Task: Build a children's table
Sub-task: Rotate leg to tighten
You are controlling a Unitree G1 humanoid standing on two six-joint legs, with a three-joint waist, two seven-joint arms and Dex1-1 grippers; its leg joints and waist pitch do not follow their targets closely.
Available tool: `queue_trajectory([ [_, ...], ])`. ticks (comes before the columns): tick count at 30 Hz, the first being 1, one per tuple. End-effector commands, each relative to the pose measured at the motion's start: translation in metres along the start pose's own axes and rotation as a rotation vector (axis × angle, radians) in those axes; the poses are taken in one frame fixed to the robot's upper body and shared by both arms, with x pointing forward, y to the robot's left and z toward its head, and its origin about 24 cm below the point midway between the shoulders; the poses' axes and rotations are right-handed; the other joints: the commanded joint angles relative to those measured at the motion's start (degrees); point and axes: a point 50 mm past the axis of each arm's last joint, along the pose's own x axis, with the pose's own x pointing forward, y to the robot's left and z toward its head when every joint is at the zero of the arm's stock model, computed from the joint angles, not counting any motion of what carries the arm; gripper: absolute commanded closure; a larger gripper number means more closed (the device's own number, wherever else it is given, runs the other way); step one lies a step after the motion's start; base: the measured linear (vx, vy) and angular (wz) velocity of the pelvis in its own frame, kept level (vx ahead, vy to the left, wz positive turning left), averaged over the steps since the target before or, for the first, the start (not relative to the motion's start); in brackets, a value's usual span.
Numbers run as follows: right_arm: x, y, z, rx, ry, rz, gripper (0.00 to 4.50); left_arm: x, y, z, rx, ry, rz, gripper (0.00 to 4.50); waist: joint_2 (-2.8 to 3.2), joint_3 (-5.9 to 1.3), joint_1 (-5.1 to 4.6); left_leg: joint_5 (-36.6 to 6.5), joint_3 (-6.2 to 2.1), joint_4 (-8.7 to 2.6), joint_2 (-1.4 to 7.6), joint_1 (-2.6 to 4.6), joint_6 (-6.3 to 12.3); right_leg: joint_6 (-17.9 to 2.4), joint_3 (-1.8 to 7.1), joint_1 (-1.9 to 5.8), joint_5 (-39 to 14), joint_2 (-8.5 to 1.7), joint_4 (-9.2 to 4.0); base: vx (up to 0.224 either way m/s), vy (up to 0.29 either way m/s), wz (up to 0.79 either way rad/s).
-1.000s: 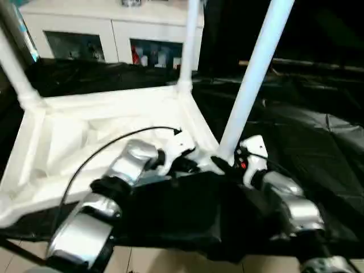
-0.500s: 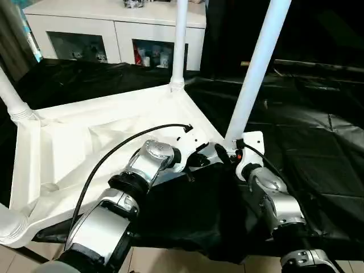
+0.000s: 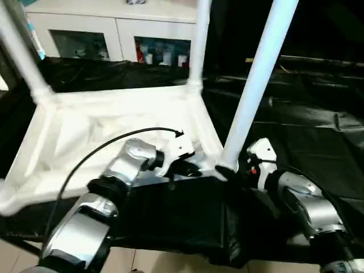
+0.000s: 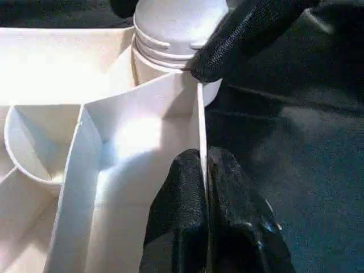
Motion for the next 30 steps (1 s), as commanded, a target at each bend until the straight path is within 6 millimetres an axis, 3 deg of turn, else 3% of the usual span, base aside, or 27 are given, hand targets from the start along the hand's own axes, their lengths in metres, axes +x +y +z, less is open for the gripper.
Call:
queue_trajectory([
  [1,-0.007,-0.002,0.002,-0.025,-0.001,0.017,0.61,0.01,-0.015,-0.008,-0.022,-0.029,-0.137,4.5,-0.91,-2.58,0.04,-9.0,-1.42,-3.12,3.68,0.21,5.83,-14.3,3.0,2.52,-6.6,-4.8,-3.88,0.0,0.0,0.0],
  [5,-0.006,0.003,-0.001,-0.029,0.02,0.067,0.61,0.009,-0.016,-0.009,-0.019,-0.026,-0.14,4.5,-0.99,-2.5,0.64,-9.1,-1.39,-3.14,3.67,0.27,5.35,-13.5,3.04,2.51,-8.7,-4.95,-4.06,0.0,0.0,0.0],
  [9,-0.005,0.004,-0.002,-0.021,0.019,0.073,0.78,0.007,-0.016,-0.01,-0.018,-0.025,-0.142,4.5,-1.0,-2.51,0.66,-9.4,-1.44,-3.21,3.66,0.32,4.79,-12.8,3.02,2.42,-10.2,-4.94,-4.15,0.0,0.0,0.0],
  [10,-0.004,0.004,-0.002,-0.014,0.015,0.077,1.07,0.006,-0.016,-0.01,-0.019,-0.025,-0.142,4.5,-1.16,-2.54,0.64,-9.3,-1.44,-3.18,3.61,0.26,4.74,-12.6,3.02,2.47,-10.0,-4.92,-4.13,0.0,0.0,0.0],
  [18,-0.003,0.004,-0.002,0.001,0.002,0.083,1.69,0.005,-0.016,-0.011,-0.025,-0.014,-0.139,4.5,-0.98,-2.58,0.6,-9.0,-1.47,-3.13,3.55,0.24,4.8,-12.6,2.99,2.5,-9.7,-4.89,-4.07,0.0,0.0,0.0],
  [21,-0.002,0.003,-0.005,0.032,-0.004,0.043,1.73,0.006,-0.014,-0.012,-0.043,-0.006,-0.113,4.5,-1.0,-2.57,0.56,-9.0,-1.44,-3.14,3.54,0.32,4.74,-12.8,2.99,2.42,-9.6,-4.84,-4.06,0.0,0.0,0.0],
  [25,0.004,-0.003,-0.012,0.078,0.002,-0.101,1.76,0.011,-0.007,-0.012,-0.087,0.007,-0.007,4.5,-0.9,-2.36,0.27,-10.8,-1.5,-3.34,3.48,0.39,3.61,-12.1,2.95,2.2,-13.3,-4.88,-4.48,0.0,0.0,0.0],
  [27,0.015,-0.013,-0.023,0.181,0.022,-0.387,1.76,0.021,0.004,-0.009,-0.143,0.024,0.176,4.5,-0.62,-2.27,-0.22,-13.0,-1.85,-3.68,3.56,0.57,1.43,-11.2,2.9,1.89,-18.1,-4.96,-4.8,0.0,0.0,0.0],
  [28,0.015,-0.013,-0.023,0.181,0.022,-0.387,1.76,0.021,0.004,-0.009,-0.143,0.024,0.176,4.5,-0.65,-2.27,-0.6,-14.4,-2.08,-3.89,3.54,0.64,0.27,-10.6,2.81,1.89,-20.2,-4.99,-5.04,0.0,0.0,0.0],
  [29,0.021,-0.014,-0.027,0.252,0.031,-0.501,1.77,0.028,0.006,-0.005,-0.169,0.017,0.241,4.5,-0.51,-2.35,-0.78,-14.7,-2.11,-3.89,3.56,0.52,0.02,-10.6,2.83,2.08,-19.8,-4.93,-4.96,0.0,0.0,0.0],
  [30,0.023,-0.014,-0.029,0.275,0.034,-0.534,1.77,0.03,0.007,-0.004,-0.177,0.014,0.259,4.5,-0.7,-2.27,-1.08,-15.4,-2.03,-3.9,3.53,0.76,-0.05,-10.5,2.94,1.66,-19.1,-4.85,-5.2,0.0,0.0,0.0],
])
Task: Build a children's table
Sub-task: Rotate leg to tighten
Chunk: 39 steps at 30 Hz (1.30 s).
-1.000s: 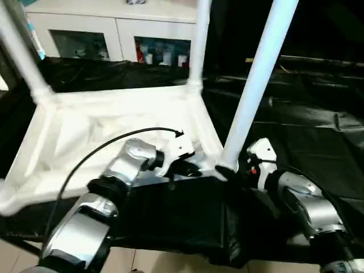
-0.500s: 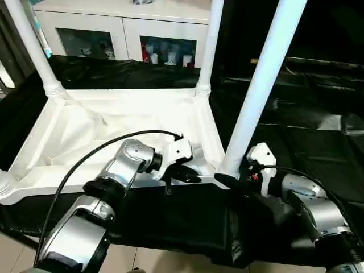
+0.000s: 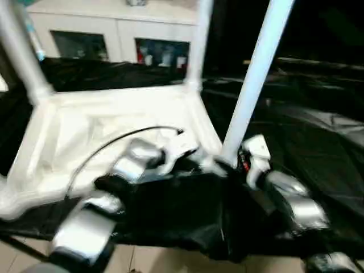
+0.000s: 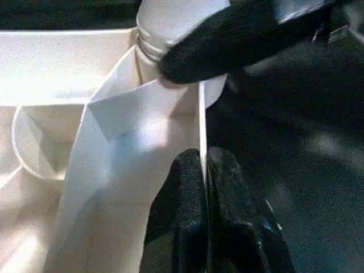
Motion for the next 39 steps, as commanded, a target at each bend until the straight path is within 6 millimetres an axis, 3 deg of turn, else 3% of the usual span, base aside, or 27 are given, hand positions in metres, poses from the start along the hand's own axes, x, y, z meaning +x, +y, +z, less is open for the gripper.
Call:
queue_trajectory([
  [1,-0.005,-0.015,-0.024,0.096,0.106,-0.204,1.77,0.007,-0.004,-0.014,-0.101,0.009,0.055,4.5,-0.29,-2.31,-0.13,-15.7,-1.97,-4.22,3.53,0.62,0.34,-10.4,2.85,1.45,-19.2,-4.69,-5.15,0.0,0.0,0.0],
  [4,0.005,-0.002,-0.024,0.152,0.111,-0.253,1.77,0.016,-0.008,-0.009,-0.092,0.01,0.08,4.5,-0.09,-2.32,0.0,-15.4,-1.94,-4.15,3.22,0.34,1.59,-9.3,2.97,1.62,-20.1,-4.88,-5.52,0.0,0.0,0.0],
  [7,0.019,0.02,-0.016,0.134,0.068,-0.188,1.77,0.022,-0.011,-0.003,-0.058,0.006,0.072,4.5,-0.14,-2.4,-0.21,-15.9,-2.04,-4.31,3.34,0.36,1.26,-9.0,2.94,1.47,-19.9,-4.76,-5.47,0.0,0.0,0.0],
  [8,0.019,0.021,-0.015,0.131,0.06,-0.182,1.21,0.022,-0.011,-0.002,-0.052,0.005,0.071,4.5,-0.11,-2.36,-0.21,-16.1,-2.05,-4.3,3.37,0.39,1.27,-9.0,2.98,1.42,-19.9,-4.81,-5.52,0.0,0.0,0.0],
  [9,0.019,0.021,-0.015,0.131,0.06,-0.182,1.07,0.022,-0.011,-0.002,-0.052,0.005,0.071,4.5,-0.08,-2.32,-0.25,-16.3,-2.05,-4.34,3.35,0.37,1.3,-9.0,2.97,1.43,-19.9,-4.78,-5.54,0.0,0.0,0.0],
  [16,0.019,0.019,-0.004,0.067,0.026,-0.11,0.73,0.018,-0.012,-0.003,-0.005,-0.008,0.015,4.5,-0.29,-2.44,-0.05,-15.0,-1.9,-4.27,3.41,0.18,2.37,-9.5,3.07,1.65,-17.4,-4.85,-5.21,0.0,0.0,0.0],
  [19,0.008,0.01,0.003,-0.016,0.018,0.023,0.73,0.011,-0.012,-0.006,0.023,-0.015,-0.052,4.5,-0.55,-2.51,0.23,-13.4,-1.81,-4.05,3.41,-0.02,3.53,-9.6,3.03,2.07,-15.6,-4.87,-5.03,0.0,0.0,0.0],
  [22,-0.004,0.001,0.007,-0.081,0.021,0.123,0.73,0.005,-0.012,-0.008,0.042,-0.018,-0.117,4.5,-0.6,-2.68,0.43,-9.9,-1.58,-3.72,3.38,-0.1,5.28,-11.2,3.02,2.11,-10.5,-4.87,-4.5,0.0,0.0,0.0],
  [27,-0.033,-0.011,0.007,-0.207,0.072,0.367,0.73,-0.011,-0.015,-0.011,0.077,-0.039,-0.277,4.5,-0.73,-2.68,1.4,-7.8,-1.41,-3.35,3.52,-0.26,7.67,-13.1,2.89,2.49,-5.2,-4.77,-3.79,0.0,0.0,0.0],
  [30,-0.04,-0.012,0.007,-0.228,0.083,0.422,0.73,-0.016,-0.015,-0.011,0.078,-0.052,-0.316,4.5,-0.73,-2.64,1.69,-8.1,-1.38,-3.38,3.67,-0.1,7.61,-13.5,2.83,2.38,-6.2,-4.85,-3.83,0.0,0.0,0.0],
  [34,-0.047,-0.011,0.008,-0.227,0.1,0.503,0.73,-0.02,-0.016,-0.013,0.076,-0.056,-0.338,4.5,-0.72,-2.44,1.88,-10.2,-1.45,-3.63,3.87,0.03,5.87,-12.6,2.81,2.24,-11.2,-4.89,-4.25,0.0,0.0,0.0],
  [39,-0.047,-0.008,0.008,-0.204,0.093,0.53,0.89,-0.021,-0.017,-0.015,0.073,-0.056,-0.345,4.5,-0.84,-2.55,1.76,-9.1,-1.49,-3.55,3.71,-0.11,5.76,-12.3,2.79,2.28,-10.7,-4.85,-4.13,0.0,0.0,0.0],
])
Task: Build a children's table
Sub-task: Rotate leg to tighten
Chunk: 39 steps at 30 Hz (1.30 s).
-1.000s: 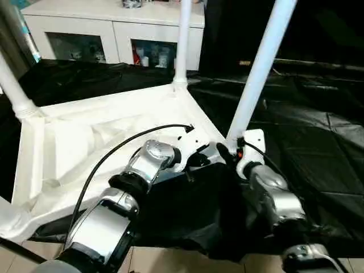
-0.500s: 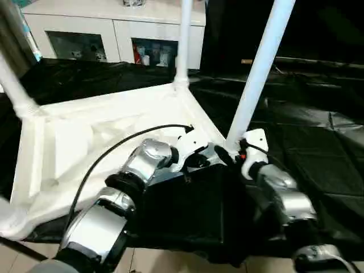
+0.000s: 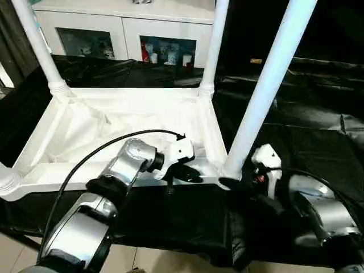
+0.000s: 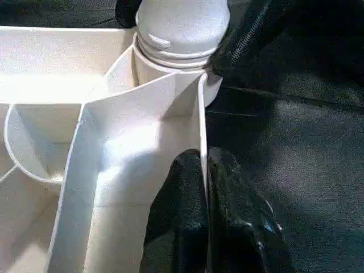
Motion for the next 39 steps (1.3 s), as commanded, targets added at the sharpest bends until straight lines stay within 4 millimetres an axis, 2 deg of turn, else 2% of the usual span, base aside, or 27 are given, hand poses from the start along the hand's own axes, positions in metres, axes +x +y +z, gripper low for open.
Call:
queue_trajectory([
  [1,0.001,0.003,0.004,-0.001,-0.012,0.037,1.17,0.007,-0.008,-0.003,-0.026,-0.044,-0.067,4.5,-1.12,-2.62,0.02,-8.8,-1.45,-3.07,3.63,0.06,5.61,-12.6,2.94,2.52,-9.9,-4.79,-4.17,0.0,0.0,0.0],
  [4,0.003,0.005,0.003,0.0,-0.008,0.045,1.27,0.008,-0.008,-0.003,-0.028,-0.043,-0.068,4.5,-1.09,-2.66,0.05,-8.2,-1.44,-3.03,3.63,0.05,5.86,-12.9,2.93,2.55,-8.4,-4.77,-4.01,0.0,0.0,0.0],
  [9,0.003,0.006,0.004,0.008,-0.016,0.052,1.64,0.008,-0.009,-0.003,-0.03,-0.043,-0.071,4.5,-1.03,-2.6,0.03,-9.2,-1.43,-3.06,3.6,0.12,5.39,-12.7,2.91,2.5,-10.5,-4.81,-4.28,0.0,0.0,0.0],
  [15,0.005,0.008,0.002,0.025,-0.023,0.054,1.75,0.008,-0.01,-0.004,-0.033,-0.041,-0.076,4.5,-1.01,-2.7,0.04,-8.4,-1.44,-3.0,3.59,0.08,5.6,-13.0,2.9,2.61,-8.5,-4.79,-4.03,0.0,0.0,0.0],
  [18,0.011,0.003,-0.003,0.074,-0.026,-0.069,1.77,0.011,-0.007,-0.005,-0.077,-0.033,-0.016,4.5,-1.03,-2.62,-0.12,-8.6,-1.44,-3.08,3.6,0.11,5.35,-13.0,2.9,2.4,-9.2,-4.75,-4.04,0.0,0.0,0.0],
  [20,0.018,-0.006,-0.008,0.134,-0.021,-0.245,1.78,0.017,-0.001,-0.003,-0.105,-0.034,0.081,4.5,-1.0,-2.45,-0.42,-10.1,-1.56,-3.27,3.48,0.16,4.22,-12.4,2.87,2.27,-12.8,-4.87,-4.43,0.0,0.0,0.0],
  [22,0.024,-0.009,-0.012,0.189,-0.028,-0.354,1.78,0.022,0.003,0.0,-0.118,-0.031,0.153,4.5,-0.92,-2.35,-0.95,-12.4,-1.79,-3.52,3.45,0.34,2.31,-10.6,2.81,2.1,-19.0,-4.91,-5.08,0.0,0.0,0.0],
  [23,0.027,-0.011,-0.014,0.208,-0.028,-0.418,1.78,0.025,0.006,0.002,-0.128,-0.03,0.196,4.5,-0.93,-2.34,-1.1,-12.9,-1.83,-3.58,3.52,0.42,1.98,-10.4,2.87,1.99,-19.7,-4.92,-5.17,0.0,0.0,0.0],
  [24,0.031,-0.012,-0.016,0.246,-0.025,-0.49,1.78,0.029,0.008,0.004,-0.143,-0.025,0.244,4.5,-0.62,-2.36,-1.22,-13.0,-1.89,-3.59,3.54,0.53,1.55,-10.4,2.91,1.86,-19.6,-4.9,-5.17,0.0,0.0,0.0],
  [25,0.037,-0.012,-0.02,0.326,-0.025,-0.593,1.78,0.036,0.011,0.007,-0.165,-0.02,0.311,4.5,-0.78,-2.3,-1.74,-14.1,-1.86,-3.7,3.46,0.47,1.04,-10.5,3.03,1.69,-19.1,-4.71,-5.19,0.0,0.0,0.0],
  [26,0.039,-0.012,-0.02,0.345,-0.025,-0.611,1.78,0.038,0.012,0.008,-0.169,-0.019,0.324,4.5,-0.9,-2.34,-1.7,-14.3,-1.93,-3.71,3.44,0.64,0.85,-10.3,3.0,1.76,-19.4,-4.76,-5.28,0.0,0.0,0.0],
  [27,0.044,-0.01,-0.02,0.368,-0.031,-0.641,1.78,0.042,0.012,0.011,-0.174,-0.019,0.344,4.5,-0.55,-2.39,-1.73,-13.9,-1.94,-3.68,3.32,0.5,1.21,-10.3,3.06,1.91,-18.9,-4.84,-5.26,0.0,0.0,0.0],
  [28,0.047,-0.009,-0.019,0.377,-0.035,-0.657,1.78,0.044,0.013,0.012,-0.177,-0.019,0.355,4.5,-0.65,-2.42,-1.74,-13.9,-1.81,-3.58,3.36,0.55,1.5,-10.2,3.2,1.73,-17.9,-4.85,-5.36,0.0,0.0,0.0],
  [29,0.052,-0.007,-0.019,0.381,-0.03,-0.676,1.78,0.047,0.012,0.014,-0.18,-0.019,0.363,4.5,-0.75,-2.41,-1.74,-13.6,-1.85,-3.6,3.29,0.42,1.66,-10.2,3.16,1.87,-17.5,-4.82,-5.31,0.0,0.0,0.0],
  [31,0.065,0.002,-0.015,0.341,-0.01,-0.681,1.78,0.055,0.01,0.02,-0.176,-0.031,0.363,4.5,-0.57,-2.43,-1.81,-13.1,-1.81,-3.64,3.2,0.33,1.73,-10.2,3.13,1.91,-16.5,-4.74,-5.28,0.0,0.0,0.0],
  [36,0.073,0.009,-0.003,0.271,-0.076,-0.608,1.78,0.058,0.008,0.02,-0.144,-0.024,0.332,4.5,-0.56,-2.43,-1.74,-13.6,-1.82,-3.66,3.23,0.3,2.45,-9.4,3.15,1.98,-17.1,-4.78,-5.41,0.0,0.0,0.0],
  [37,0.072,0.009,-0.002,0.272,-0.083,-0.604,1.22,0.058,0.007,0.019,-0.145,-0.023,0.33,4.5,-0.54,-2.42,-1.73,-13.5,-1.84,-3.7,3.25,0.28,2.57,-9.4,3.14,1.99,-17.0,-4.75,-5.37,0.0,0.0,0.0],
  [39,0.065,0.003,0.0,0.258,-0.096,-0.571,1.08,0.054,0.006,0.017,-0.133,-0.037,0.296,4.5,-0.74,-2.45,-1.7,-13.4,-1.81,-3.64,3.22,0.22,2.96,-9.5,3.14,2.09,-16.9,-4.78,-5.37,0.0,0.0,0.0],
])
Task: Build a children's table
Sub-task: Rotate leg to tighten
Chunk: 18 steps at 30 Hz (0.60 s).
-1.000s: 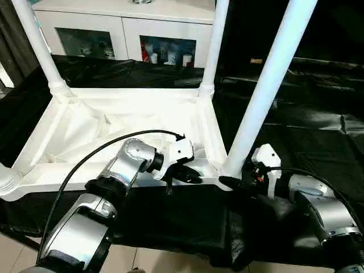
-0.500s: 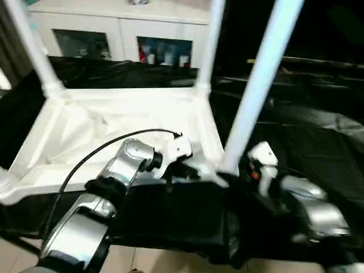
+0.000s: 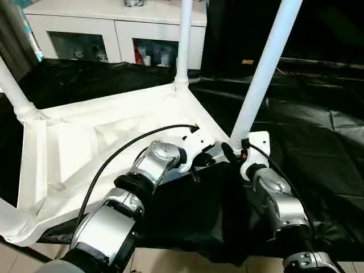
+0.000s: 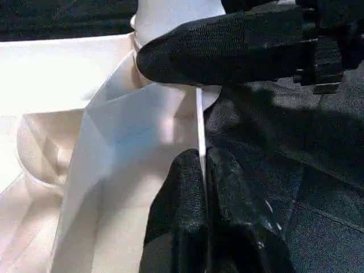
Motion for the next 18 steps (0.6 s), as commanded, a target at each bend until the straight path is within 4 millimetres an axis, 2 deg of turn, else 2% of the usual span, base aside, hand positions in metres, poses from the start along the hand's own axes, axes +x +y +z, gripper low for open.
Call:
queue_trajectory([
  [1,-0.001,0.011,-0.008,-0.02,0.045,0.12,1.08,0.006,-0.012,-0.007,-0.026,-0.033,-0.065,4.5,-0.69,-2.36,0.17,-13.0,-1.81,-3.84,3.32,0.1,3.36,-9.4,2.95,2.0,-16.7,-4.78,-5.22,0.0,0.0,0.0],
  [2,-0.001,0.01,-0.008,-0.024,0.045,0.124,1.08,0.006,-0.012,-0.007,-0.025,-0.034,-0.068,4.5,-0.61,-2.36,0.18,-12.3,-1.77,-3.8,3.38,0.05,3.71,-9.8,3.0,1.96,-15.4,-4.77,-5.11,0.0,0.0,0.0],
  [3,-0.003,0.005,-0.004,-0.051,0.046,0.166,0.92,0.002,-0.012,-0.009,-0.017,-0.044,-0.096,4.5,-0.78,-2.39,0.2,-11.7,-1.7,-3.73,3.32,0.0,3.92,-10.0,2.96,2.08,-14.3,-4.72,-5.0,0.0,0.0,0.0],
  [8,-0.016,-0.009,0.002,-0.142,0.072,0.345,0.92,-0.009,-0.011,-0.015,0.017,-0.057,-0.201,4.5,-1.04,-2.41,0.54,-9.0,-1.53,-3.36,3.23,-0.32,6.44,-11.0,2.85,2.54,-11.1,-4.68,-4.62,0.0,0.0,0.0],
  [11,-0.026,-0.015,0.002,-0.191,0.11,0.445,0.92,-0.017,-0.012,-0.016,0.029,-0.084,-0.277,4.5,-0.95,-2.42,0.68,-9.0,-1.51,-3.36,3.39,-0.18,6.52,-11.1,2.84,2.4,-12.4,-4.75,-4.69,0.0,0.0,0.0],
  [14,-0.039,-0.021,0.002,-0.24,0.149,0.552,0.92,-0.025,-0.012,-0.019,0.033,-0.085,-0.351,4.5,-0.83,-2.5,1.0,-8.4,-1.53,-3.33,3.71,-0.08,6.77,-12.4,2.91,2.44,-9.0,-4.7,-4.15,0.0,0.0,0.0],
  [15,-0.042,-0.024,0.003,-0.244,0.15,0.573,0.92,-0.028,-0.012,-0.021,0.036,-0.084,-0.362,4.5,-0.96,-2.46,1.15,-9.0,-1.49,-3.3,3.68,-0.05,7.01,-12.7,2.87,2.47,-9.0,-4.79,-4.18,0.0,0.0,0.0],
  [18,-0.045,-0.028,0.007,-0.251,0.142,0.603,0.92,-0.032,-0.012,-0.023,0.035,-0.08,-0.384,4.5,-0.94,-2.3,1.47,-9.9,-1.43,-3.38,3.71,0.04,6.38,-12.3,2.87,2.27,-12.0,-4.87,-4.49,0.0,0.0,0.0],
])
